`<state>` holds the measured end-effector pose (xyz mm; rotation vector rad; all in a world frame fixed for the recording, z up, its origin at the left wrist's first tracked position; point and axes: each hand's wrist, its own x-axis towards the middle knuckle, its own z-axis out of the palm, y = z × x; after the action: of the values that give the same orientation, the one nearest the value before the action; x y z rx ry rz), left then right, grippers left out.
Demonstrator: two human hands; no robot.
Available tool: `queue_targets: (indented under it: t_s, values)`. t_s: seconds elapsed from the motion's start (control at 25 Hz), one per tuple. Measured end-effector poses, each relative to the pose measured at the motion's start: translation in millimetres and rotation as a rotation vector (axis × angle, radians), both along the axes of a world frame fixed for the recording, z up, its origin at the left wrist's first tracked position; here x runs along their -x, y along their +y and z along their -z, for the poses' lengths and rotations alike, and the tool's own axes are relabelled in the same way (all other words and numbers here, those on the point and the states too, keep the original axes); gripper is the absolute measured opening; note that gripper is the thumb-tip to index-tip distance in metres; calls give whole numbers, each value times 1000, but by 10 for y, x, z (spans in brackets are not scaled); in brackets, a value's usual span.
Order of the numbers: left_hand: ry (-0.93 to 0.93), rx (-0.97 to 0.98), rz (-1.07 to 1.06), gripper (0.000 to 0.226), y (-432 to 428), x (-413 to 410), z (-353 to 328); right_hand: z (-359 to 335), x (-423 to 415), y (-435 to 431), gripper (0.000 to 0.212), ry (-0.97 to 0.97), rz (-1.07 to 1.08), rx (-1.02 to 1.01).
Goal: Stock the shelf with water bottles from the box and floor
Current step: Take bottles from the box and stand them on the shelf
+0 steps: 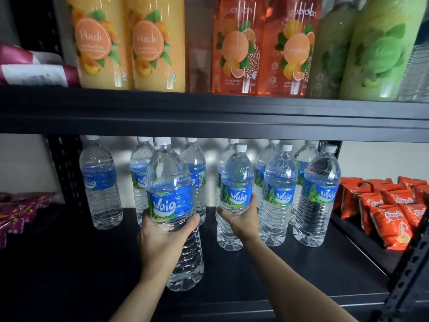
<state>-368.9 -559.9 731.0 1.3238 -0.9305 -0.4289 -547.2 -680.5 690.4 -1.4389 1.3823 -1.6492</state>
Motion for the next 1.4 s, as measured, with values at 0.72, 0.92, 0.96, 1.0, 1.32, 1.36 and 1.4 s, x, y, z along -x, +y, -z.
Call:
queue_targets:
  t_s: [0.72, 0.92, 0.96, 1.0, 1.32, 1.36, 1.4]
  values:
    - [-93, 26, -32, 69, 33, -48, 26, -7, 174, -39, 98, 70, -117, -91]
    - [-90, 20, -38, 72, -51, -36, 41, -63, 179, 153, 89, 240, -69, -258]
    - [-83, 19, -35, 72, -74, -32, 49, -54, 178, 177, 91, 258, -64, -292]
    - [-78, 18, -33, 72, -95, -22, 52, -51, 173, 204, 92, 275, -68, -314]
    - [-148, 39, -16, 68, -321, 102, 123, 456, 381, 495, 104, 720, -157, -466]
    - [-147, 39, -6, 69, -375, 118, 142, 545, 430, 533, 110, 828, -147, -465]
    - [-147, 43, 6, 69, -425, 140, 147, 611, 470, 565, 115, 918, -139, -443]
